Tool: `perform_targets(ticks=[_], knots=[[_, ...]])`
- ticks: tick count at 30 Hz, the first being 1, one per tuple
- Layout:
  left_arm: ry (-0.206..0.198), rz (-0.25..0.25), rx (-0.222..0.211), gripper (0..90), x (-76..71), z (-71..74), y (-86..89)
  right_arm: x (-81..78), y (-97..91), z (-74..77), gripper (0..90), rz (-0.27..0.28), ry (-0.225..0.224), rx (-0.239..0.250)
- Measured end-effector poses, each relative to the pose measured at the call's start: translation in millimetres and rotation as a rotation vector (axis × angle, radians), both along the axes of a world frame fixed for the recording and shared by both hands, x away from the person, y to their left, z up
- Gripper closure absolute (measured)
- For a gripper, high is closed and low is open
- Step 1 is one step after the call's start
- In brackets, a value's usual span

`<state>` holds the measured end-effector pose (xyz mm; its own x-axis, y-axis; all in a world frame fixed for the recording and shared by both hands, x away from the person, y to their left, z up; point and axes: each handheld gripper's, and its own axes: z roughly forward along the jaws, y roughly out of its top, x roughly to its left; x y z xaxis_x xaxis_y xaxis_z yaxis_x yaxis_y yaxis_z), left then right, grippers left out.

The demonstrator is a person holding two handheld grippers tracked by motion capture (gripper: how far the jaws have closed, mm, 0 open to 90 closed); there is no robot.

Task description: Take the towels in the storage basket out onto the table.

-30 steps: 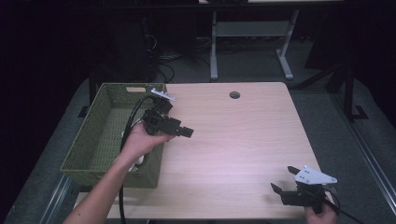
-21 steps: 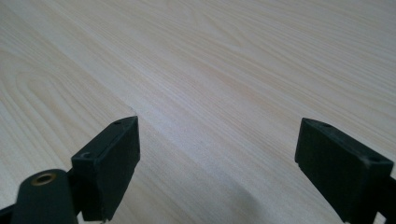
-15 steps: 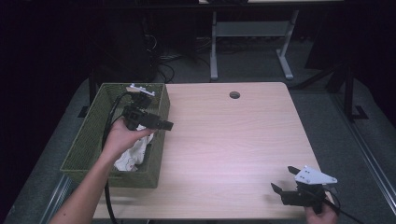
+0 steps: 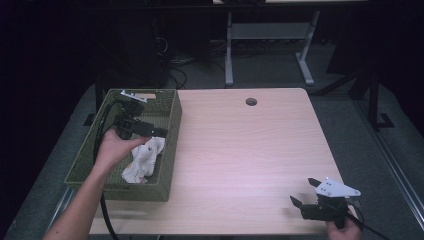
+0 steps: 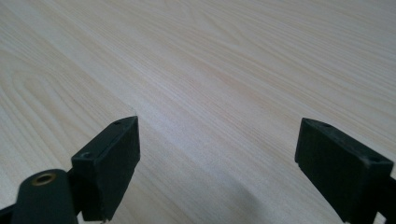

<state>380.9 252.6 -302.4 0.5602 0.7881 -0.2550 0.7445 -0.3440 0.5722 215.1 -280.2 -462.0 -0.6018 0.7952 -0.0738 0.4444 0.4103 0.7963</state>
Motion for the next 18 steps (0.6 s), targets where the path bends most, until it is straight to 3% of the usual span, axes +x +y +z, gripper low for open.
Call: perform_targets(ticks=[7, 18], knots=[[0.007, 0.05, 0.038, 27.2, -0.3, -10.1, 20.9, 0.4, 1.2, -0.5, 13.7, 0.001, 0.008, -0.002], [0.03, 0.099, 0.086, 27.6, 0.8, -23.8, 39.3, 0.6, 1.1, -1.1, 13.6, -0.001, 0.007, -0.004]])
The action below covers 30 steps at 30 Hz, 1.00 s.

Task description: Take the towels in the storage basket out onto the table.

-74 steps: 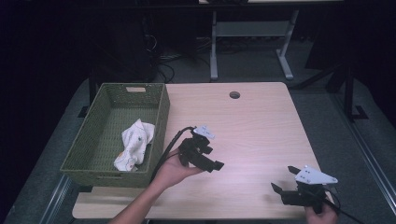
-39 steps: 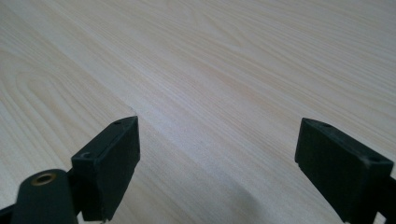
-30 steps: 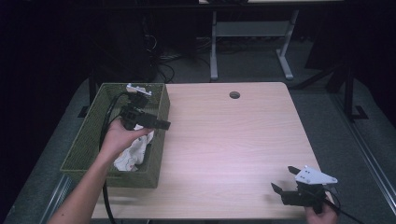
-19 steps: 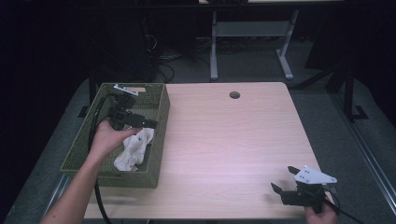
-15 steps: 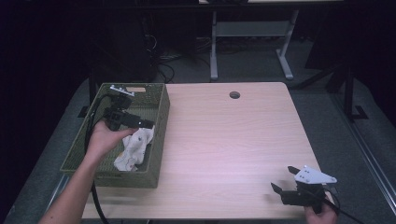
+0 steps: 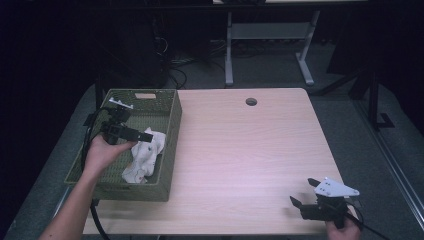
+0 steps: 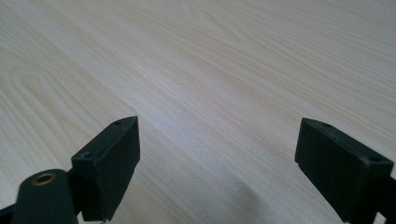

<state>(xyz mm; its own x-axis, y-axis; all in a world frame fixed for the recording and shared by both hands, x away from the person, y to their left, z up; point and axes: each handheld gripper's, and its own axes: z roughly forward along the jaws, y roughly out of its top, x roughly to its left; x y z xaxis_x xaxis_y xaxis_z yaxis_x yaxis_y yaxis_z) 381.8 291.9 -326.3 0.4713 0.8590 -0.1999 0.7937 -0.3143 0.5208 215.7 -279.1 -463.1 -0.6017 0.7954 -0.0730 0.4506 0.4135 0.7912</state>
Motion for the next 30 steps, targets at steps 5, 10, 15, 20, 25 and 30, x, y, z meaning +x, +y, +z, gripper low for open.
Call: perform_targets(ticks=[5, 10, 15, 20, 25, 30], knots=[[0.02, 0.019, 0.038, 28.1, -1.3, -11.3, 5.9, -0.3, 0.3, -0.1, 13.7, -0.002, 0.003, 0.0], [0.043, 0.02, 0.074, 30.2, -2.2, -21.4, 6.3, 0.4, -0.4, -0.3, 13.6, -0.004, 0.002, 0.002], [0.078, 0.009, 0.145, 32.0, -1.7, -34.0, 3.8, 0.9, -0.5, -0.4, 13.7, 0.0, -0.002, 0.0], [0.107, 0.001, 0.172, 34.6, 0.1, -41.4, 2.5, 0.4, -0.8, -0.5, 13.6, -0.005, 0.005, 0.002], [0.133, -0.012, 0.193, 37.8, 0.8, -49.3, 1.8, 0.9, -0.7, -0.8, 13.7, -0.005, 0.006, 0.003], [0.154, -0.013, 0.211, 39.5, 2.1, -55.6, -0.8, 1.0, -0.8, -1.0, 13.6, -0.004, 0.006, 0.001]])
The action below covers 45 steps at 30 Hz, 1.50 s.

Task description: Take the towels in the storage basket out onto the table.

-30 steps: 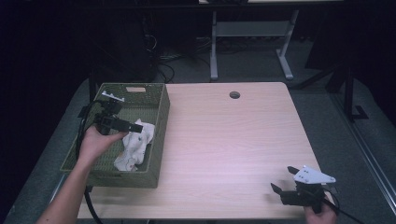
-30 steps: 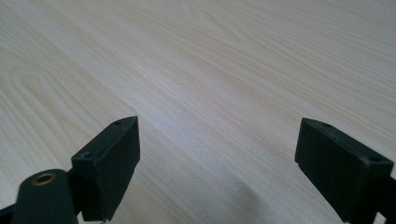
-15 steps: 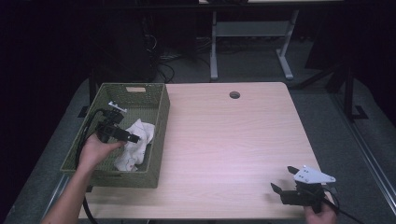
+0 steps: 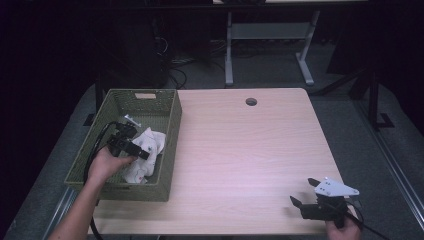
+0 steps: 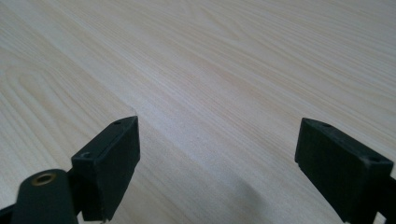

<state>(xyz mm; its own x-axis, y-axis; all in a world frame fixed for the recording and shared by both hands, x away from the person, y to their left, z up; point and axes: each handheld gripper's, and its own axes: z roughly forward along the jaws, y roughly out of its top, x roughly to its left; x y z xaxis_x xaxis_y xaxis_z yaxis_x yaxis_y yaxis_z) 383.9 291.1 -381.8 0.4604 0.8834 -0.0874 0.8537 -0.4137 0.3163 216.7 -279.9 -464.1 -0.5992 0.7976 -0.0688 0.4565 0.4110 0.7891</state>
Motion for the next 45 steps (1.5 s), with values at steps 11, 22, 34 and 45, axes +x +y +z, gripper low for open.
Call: perform_targets(ticks=[11, 22, 34, 45], knots=[[0.008, -0.013, 0.036, 49.4, -0.6, -10.3, -2.3, 0.4, -13.1, 0.7, 13.6, -0.049, -0.007, 0.018], [0.029, -0.033, 0.053, 69.9, -1.1, -14.7, 0.1, -0.1, -12.5, 1.8, 13.6, -0.052, -0.014, 0.013], [0.023, -0.012, 0.048, 76.4, 0.4, -14.3, 3.2, -1.1, -13.8, 1.8, 13.6, -0.056, -0.014, 0.017], [0.029, 0.013, -0.028, 76.9, 1.4, -5.8, 17.0, -0.9, -14.1, 0.0, 13.7, -0.058, -0.009, 0.032]])
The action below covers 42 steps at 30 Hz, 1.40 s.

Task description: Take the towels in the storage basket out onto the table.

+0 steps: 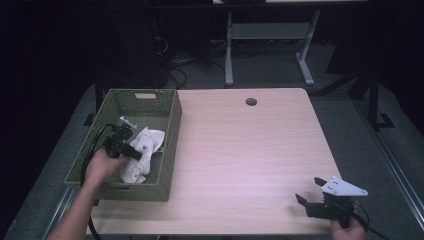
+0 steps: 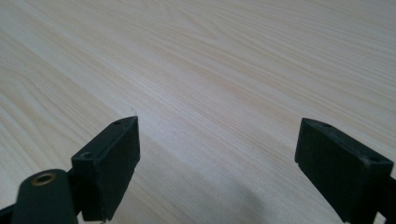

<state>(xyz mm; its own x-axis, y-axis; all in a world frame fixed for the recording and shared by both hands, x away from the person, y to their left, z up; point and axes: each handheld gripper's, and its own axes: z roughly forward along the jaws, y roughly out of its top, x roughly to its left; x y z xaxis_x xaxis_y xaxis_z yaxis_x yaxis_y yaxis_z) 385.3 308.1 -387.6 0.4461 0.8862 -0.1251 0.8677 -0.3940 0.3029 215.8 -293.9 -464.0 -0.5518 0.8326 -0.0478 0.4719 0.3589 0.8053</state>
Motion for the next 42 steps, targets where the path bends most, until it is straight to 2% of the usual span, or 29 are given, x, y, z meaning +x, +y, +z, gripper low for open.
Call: perform_targets(ticks=[10, 13, 20, 27, 28, 32, 35, 42], knots=[[-0.027, -0.001, -0.062, 76.9, 2.6, 13.1, 4.9, 0.8, -2.4, -0.2, 13.6, -0.003, -0.002, 0.019], [-0.034, 0.0, -0.062, 76.8, 2.2, 15.4, 5.2, 0.4, -2.1, -0.6, 13.7, -0.006, 0.004, 0.02], [-0.04, 0.002, -0.093, 76.8, -0.5, 18.2, 8.9, 1.3, -2.2, -0.8, 13.7, -0.007, 0.003, 0.014], [-0.054, 0.016, -0.175, 76.8, -3.2, 24.9, 16.7, 0.4, -1.8, 0.1, 13.6, -0.014, 0.002, 0.011], [-0.061, 0.018, -0.198, 76.8, -4.4, 27.3, 19.1, 1.4, -0.9, 0.1, 13.6, -0.007, 0.0, 0.006], [-0.072, 0.02, -0.216, 76.8, -6.3, 31.7, 22.2, 2.8, 0.9, -0.4, 13.6, -0.008, 0.005, 0.006], [-0.076, 0.021, -0.19, 76.8, -5.7, 35.9, 23.4, 4.5, 1.8, -1.7, 13.7, -0.007, 0.009, -0.003], [-0.097, 0.025, -0.23, 76.8, -5.1, 46.3, 23.8, 3.7, 0.0, -1.2, 13.7, -0.012, 0.008, 0.0]])
